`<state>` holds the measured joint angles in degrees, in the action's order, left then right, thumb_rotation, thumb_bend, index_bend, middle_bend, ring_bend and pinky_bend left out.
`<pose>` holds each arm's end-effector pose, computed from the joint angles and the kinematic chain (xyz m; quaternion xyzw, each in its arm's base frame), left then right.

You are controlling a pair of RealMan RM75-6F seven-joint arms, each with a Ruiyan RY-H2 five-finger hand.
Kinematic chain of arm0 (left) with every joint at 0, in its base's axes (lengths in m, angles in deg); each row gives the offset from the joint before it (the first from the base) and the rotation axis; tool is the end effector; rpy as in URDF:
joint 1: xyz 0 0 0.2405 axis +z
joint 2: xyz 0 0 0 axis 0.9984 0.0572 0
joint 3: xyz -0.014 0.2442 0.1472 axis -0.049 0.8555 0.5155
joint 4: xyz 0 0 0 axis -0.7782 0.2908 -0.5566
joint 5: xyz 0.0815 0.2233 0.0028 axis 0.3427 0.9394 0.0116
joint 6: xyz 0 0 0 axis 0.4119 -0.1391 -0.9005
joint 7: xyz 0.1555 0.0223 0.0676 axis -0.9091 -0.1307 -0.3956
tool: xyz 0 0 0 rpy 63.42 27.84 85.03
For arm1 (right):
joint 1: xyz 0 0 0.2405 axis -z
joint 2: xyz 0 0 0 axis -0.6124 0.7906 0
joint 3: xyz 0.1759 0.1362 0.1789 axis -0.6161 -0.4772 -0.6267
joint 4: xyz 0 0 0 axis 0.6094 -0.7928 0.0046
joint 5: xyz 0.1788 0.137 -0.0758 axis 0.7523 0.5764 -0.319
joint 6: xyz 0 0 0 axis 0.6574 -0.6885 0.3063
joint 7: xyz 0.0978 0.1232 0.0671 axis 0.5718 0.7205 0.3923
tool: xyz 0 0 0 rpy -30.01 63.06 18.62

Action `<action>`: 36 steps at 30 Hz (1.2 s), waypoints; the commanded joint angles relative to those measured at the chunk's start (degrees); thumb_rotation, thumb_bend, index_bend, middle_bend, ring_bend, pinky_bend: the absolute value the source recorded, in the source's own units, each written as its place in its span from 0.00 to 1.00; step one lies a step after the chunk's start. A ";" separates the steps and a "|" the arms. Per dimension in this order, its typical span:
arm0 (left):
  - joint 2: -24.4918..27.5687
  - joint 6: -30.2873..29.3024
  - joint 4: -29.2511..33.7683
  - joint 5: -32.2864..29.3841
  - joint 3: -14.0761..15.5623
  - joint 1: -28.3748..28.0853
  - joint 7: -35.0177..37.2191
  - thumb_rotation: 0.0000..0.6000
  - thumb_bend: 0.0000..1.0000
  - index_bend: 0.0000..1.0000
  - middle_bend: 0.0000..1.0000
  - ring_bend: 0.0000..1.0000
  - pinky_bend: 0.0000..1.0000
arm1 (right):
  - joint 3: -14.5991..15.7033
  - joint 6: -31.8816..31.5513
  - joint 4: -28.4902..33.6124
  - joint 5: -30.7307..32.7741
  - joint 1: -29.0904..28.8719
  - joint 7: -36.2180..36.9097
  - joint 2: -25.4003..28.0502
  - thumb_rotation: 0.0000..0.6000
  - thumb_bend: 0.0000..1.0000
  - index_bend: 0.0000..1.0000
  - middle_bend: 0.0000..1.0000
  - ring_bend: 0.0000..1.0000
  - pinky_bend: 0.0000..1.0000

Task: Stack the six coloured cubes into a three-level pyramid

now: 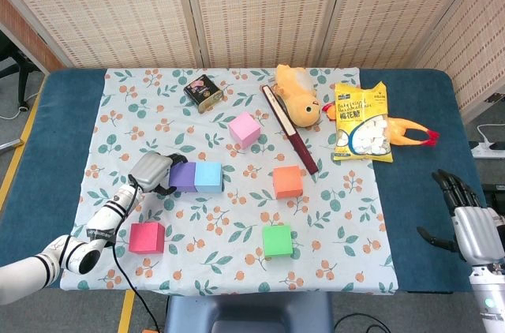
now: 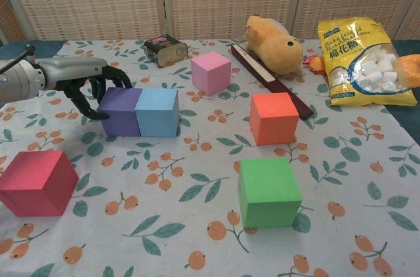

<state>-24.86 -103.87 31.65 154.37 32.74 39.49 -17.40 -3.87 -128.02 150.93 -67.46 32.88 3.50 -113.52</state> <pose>-0.2161 0.4525 -0.0254 -0.7731 -0.3953 -0.3050 0.3912 -0.3458 -0.2154 0.1547 0.5667 -0.4295 0.4296 0.5565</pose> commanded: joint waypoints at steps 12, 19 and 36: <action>0.05 2.74 -0.99 -0.59 -0.28 -0.99 4.79 1.00 0.31 0.49 0.45 0.44 0.38 | -0.07 0.09 0.06 0.19 0.14 -0.24 -0.01 1.00 0.00 0.00 0.04 0.00 0.12; -0.27 2.66 -1.37 -0.14 0.04 -1.20 4.94 1.00 0.31 0.46 0.45 0.44 0.38 | -0.09 0.00 0.11 0.24 0.28 -0.29 0.02 1.00 0.00 0.00 0.04 0.00 0.12; 0.24 2.41 -0.06 -1.66 0.28 -1.11 3.02 1.00 0.32 0.28 0.31 0.42 0.38 | -0.19 -0.15 -0.32 0.12 0.42 0.21 -0.08 1.00 0.00 0.00 0.04 0.00 0.12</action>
<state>-24.64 -101.48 31.58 152.73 33.00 38.40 -14.36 -4.06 -128.17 150.61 -67.34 33.30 3.72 -113.61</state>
